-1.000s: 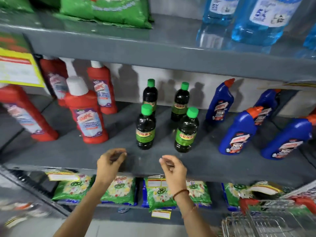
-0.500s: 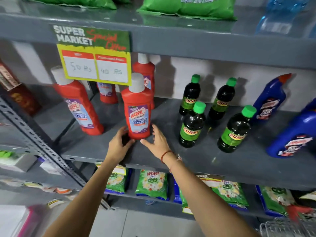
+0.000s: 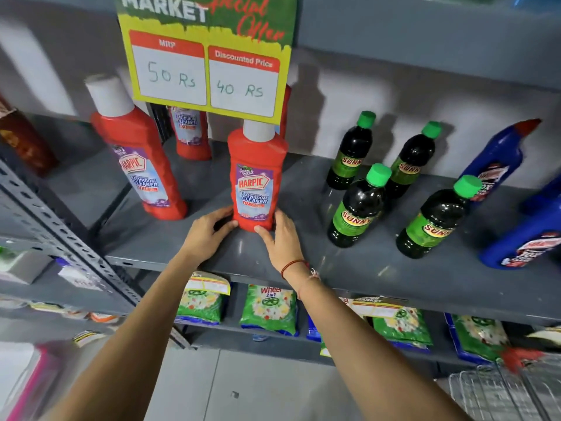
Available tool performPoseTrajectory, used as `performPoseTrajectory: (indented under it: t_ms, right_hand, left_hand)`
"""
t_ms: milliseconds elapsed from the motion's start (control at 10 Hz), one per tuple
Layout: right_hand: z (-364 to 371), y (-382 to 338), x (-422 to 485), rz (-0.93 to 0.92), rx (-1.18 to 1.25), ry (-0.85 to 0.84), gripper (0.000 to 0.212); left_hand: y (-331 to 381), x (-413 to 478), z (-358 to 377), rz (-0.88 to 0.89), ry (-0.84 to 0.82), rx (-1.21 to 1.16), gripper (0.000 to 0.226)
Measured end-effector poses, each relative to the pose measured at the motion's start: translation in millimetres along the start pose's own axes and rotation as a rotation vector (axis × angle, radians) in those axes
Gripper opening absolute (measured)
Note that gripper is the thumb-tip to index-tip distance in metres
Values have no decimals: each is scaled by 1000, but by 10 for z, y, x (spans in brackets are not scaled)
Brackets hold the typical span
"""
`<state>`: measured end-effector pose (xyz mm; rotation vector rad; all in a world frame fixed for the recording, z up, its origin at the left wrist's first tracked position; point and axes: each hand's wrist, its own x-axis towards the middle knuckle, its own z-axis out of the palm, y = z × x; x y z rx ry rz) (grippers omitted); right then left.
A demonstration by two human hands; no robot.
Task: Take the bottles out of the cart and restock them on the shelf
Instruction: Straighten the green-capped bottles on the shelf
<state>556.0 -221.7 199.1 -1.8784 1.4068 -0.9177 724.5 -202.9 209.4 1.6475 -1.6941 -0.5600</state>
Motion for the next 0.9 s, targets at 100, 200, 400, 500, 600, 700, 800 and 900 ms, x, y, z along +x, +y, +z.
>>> performPoseTrajectory:
  t_ms: [100, 200, 400, 500, 600, 700, 800, 900]
  right_hand:
    - [-5, -13, -7, -1, -1, -1, 47]
    - [-2, -8, -20, -3, -8, 2, 46]
    - [-109, -52, -46, 24, 41, -18, 46]
    - [-218, -60, -140, 86, 96, 9, 52]
    - [-387, 10, -310, 21, 44, 55, 40]
    - [-703, -20, -545, -89, -32, 71, 30]
    - [-1080, -133, -760, -237, -89, 115, 25]
    - [-1620, -388, -1007, -405, -141, 269, 24]
  left_hand:
    - [7, -7, -5, -14, -11, 8, 38]
    - [22, -17, 5, -35, -30, -10, 39]
    - [105, -94, 4, -92, -13, -8, 39]
    - [179, -223, 35, -166, 108, -55, 35]
    - [289, -416, 118, -246, 244, -104, 29]
    - [590, -656, 174, -267, 271, -127, 26]
    - [951, -761, 177, -191, 168, -114, 25]
    - [1573, -750, 1, 4, 126, -141, 21]
